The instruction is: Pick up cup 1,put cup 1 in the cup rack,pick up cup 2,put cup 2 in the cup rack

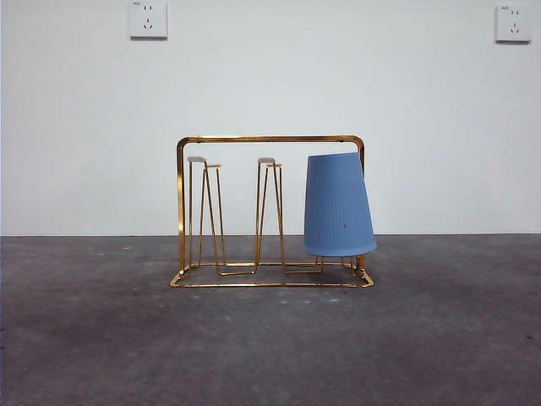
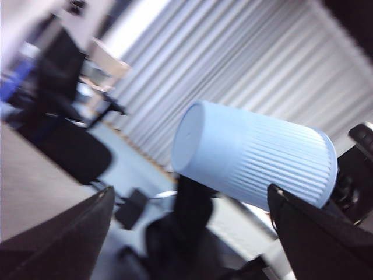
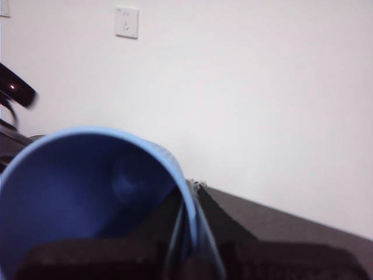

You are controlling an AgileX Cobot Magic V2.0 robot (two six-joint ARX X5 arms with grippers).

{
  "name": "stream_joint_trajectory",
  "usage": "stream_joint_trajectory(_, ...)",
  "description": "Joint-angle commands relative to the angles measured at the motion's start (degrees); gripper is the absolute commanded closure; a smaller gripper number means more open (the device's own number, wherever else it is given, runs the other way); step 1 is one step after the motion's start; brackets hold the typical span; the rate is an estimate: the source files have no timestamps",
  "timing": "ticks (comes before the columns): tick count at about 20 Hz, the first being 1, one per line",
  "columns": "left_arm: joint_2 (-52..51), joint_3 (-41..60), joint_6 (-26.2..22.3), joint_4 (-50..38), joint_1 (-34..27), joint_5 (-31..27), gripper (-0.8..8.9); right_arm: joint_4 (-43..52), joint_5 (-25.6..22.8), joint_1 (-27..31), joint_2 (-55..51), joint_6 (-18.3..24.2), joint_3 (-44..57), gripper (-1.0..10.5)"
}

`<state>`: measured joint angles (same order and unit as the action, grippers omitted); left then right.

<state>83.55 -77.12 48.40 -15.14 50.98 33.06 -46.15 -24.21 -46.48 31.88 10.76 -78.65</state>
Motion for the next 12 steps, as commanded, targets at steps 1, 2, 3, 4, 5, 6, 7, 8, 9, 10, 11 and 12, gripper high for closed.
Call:
stream_joint_trajectory(1,4.15,0.52,10.73,-9.97,0.55,1.66,3.74,1.36,-0.42,-0.07,-0.42,3.08,0.17,9.6)
stream_joint_trajectory(2,5.53,0.52,12.15,-12.7,1.03,1.64,3.74,1.33,-0.96,-0.07,-0.42,3.45,0.17,9.6)
stream_joint_trajectory(3,7.21,0.52,14.01,-16.09,1.66,1.44,3.74,1.31,-2.01,-0.07,-0.39,4.37,0.17,9.6)
stream_joint_trajectory(4,8.28,0.52,15.23,-18.67,2.01,1.44,3.74,1.38,-2.89,-0.07,-0.33,5.03,0.2,9.6)
stream_joint_trajectory(5,9.4,0.52,16.81,-21.2,2.29,1.42,3.74,1.62,-3.52,-0.07,-0.17,5.62,0.2,9.6)
stream_joint_trajectory(6,10.29,0.52,18.01,-23.32,2.45,1.22,3.74,2.08,-3.76,-0.07,-0.13,5.97,0.24,9.6)
stream_joint_trajectory(7,11.34,0.52,19.34,-25.35,2.69,0.35,3.73,3.06,-3.72,-0.07,0.2,5.97,0.48,9.6)
stream_joint_trajectory(8,12.33,0.52,20.31,-27.23,3.1,-0.35,3.73,4.28,-3.76,-0.07,0.22,6.4,0.87,9.6)
stream_joint_trajectory(9,12.92,0.52,20.79,-28.65,3.15,-0.98,3.73,5.31,-3.76,-0.07,0.33,7.41,1.46,9.6)
stream_joint_trajectory(10,13.11,0.52,21.29,-29.7,3.28,-1.81,3.73,6.25,-3.76,-0.07,0.55,7.98,2.32,9.6)
stream_joint_trajectory(11,13.11,0.52,21.55,-30.56,3.32,-2.82,3.73,6.78,-3.69,-0.07,0.61,8.39,3.32,9.6)
stream_joint_trajectory(12,13.11,0.52,21.68,-31.45,3.34,-3.85,3.73,7.78,-3.67,-0.07,0.92,8.76,5.09,9.6)
